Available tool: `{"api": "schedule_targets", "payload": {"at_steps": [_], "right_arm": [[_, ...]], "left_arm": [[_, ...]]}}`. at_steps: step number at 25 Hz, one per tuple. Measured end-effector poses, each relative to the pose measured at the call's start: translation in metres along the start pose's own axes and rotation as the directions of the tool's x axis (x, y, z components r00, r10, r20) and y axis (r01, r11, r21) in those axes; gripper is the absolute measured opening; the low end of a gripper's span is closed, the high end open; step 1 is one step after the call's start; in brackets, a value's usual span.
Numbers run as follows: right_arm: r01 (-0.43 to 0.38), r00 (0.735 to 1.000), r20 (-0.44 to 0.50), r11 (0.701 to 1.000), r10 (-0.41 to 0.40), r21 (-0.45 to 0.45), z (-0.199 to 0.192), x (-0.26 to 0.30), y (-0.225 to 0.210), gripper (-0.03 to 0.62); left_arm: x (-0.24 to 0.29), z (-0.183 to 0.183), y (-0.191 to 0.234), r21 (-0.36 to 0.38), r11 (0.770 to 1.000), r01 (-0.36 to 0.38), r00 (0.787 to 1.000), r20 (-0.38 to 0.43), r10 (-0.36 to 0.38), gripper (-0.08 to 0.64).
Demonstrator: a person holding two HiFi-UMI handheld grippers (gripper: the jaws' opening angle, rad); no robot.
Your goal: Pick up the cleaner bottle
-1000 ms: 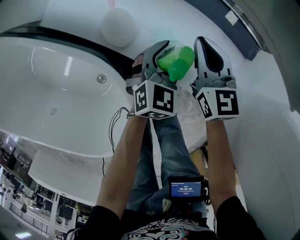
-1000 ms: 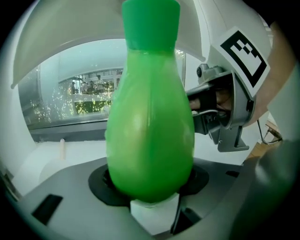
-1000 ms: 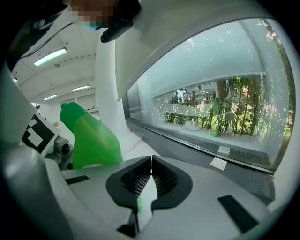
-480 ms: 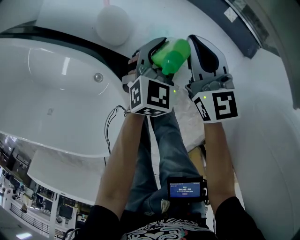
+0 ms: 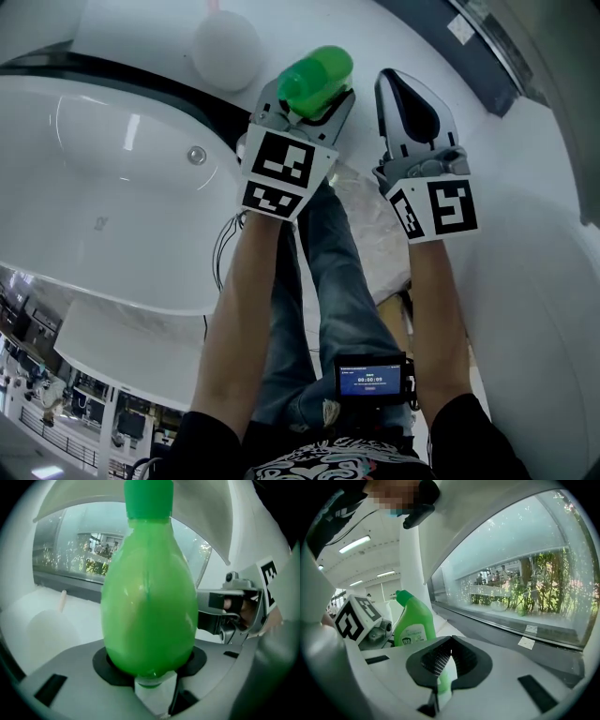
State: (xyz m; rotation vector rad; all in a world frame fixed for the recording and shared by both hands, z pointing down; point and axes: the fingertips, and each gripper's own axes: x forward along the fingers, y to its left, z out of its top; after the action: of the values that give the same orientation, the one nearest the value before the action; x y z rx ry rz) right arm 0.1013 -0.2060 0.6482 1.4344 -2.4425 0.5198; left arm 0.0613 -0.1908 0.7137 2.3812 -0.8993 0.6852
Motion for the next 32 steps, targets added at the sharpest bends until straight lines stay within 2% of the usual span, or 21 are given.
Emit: {"api": "schedule_targets", "payload": {"at_steps": [6,9,13,17,21,27,29,32], "right_arm": [[0.001,1.000,-0.004,1.000,-0.001,-0.004,0.001,-0.001,-0.003,0.028],[0.005,1.000,-0.004,1.000,-0.005,-0.001,0.001,-0.001,-0.004,0.028],[0.017,1.000,-0.010,1.000,-0.017,0.011,-0.003,-0.002,-0.007,0.026],[0.027,1.000,-0.007,0.999,-0.027,0.025,-0.005,-0.004,-0.014,0.027],[0.034,0.999,-0.006,0.999,-0.033,0.031,-0.005,-0.006,-0.017,0.027],[0.048,0.999,-0.001,0.997,-0.048,0.058,-0.006,-0.005,-0.024,0.026],[0.059,0.998,0.002,0.996,-0.060,0.073,-0.006,-0.002,-0.028,0.026],[0.077,0.997,0.008,0.992,-0.078,0.101,-0.004,0.005,-0.034,0.026]], "left_arm": [[-0.001,0.002,0.012,-0.149,0.988,0.034,0.999,0.004,-0.034,0.210],[0.000,0.002,0.018,-0.242,0.969,0.057,0.998,0.008,-0.057,0.209],[0.002,0.001,0.028,-0.366,0.927,0.085,0.996,0.024,-0.082,0.209],[0.004,0.000,0.035,-0.455,0.885,0.100,0.995,0.037,-0.094,0.209],[0.008,-0.003,0.036,-0.556,0.819,0.142,0.990,0.065,-0.128,0.207],[0.012,-0.007,0.022,-0.592,0.777,0.216,0.975,0.097,-0.198,0.204],[0.012,-0.008,0.022,-0.615,0.748,0.248,0.967,0.117,-0.224,0.202],[0.010,-0.006,0.021,-0.650,0.692,0.315,0.947,0.163,-0.277,0.201]]}}
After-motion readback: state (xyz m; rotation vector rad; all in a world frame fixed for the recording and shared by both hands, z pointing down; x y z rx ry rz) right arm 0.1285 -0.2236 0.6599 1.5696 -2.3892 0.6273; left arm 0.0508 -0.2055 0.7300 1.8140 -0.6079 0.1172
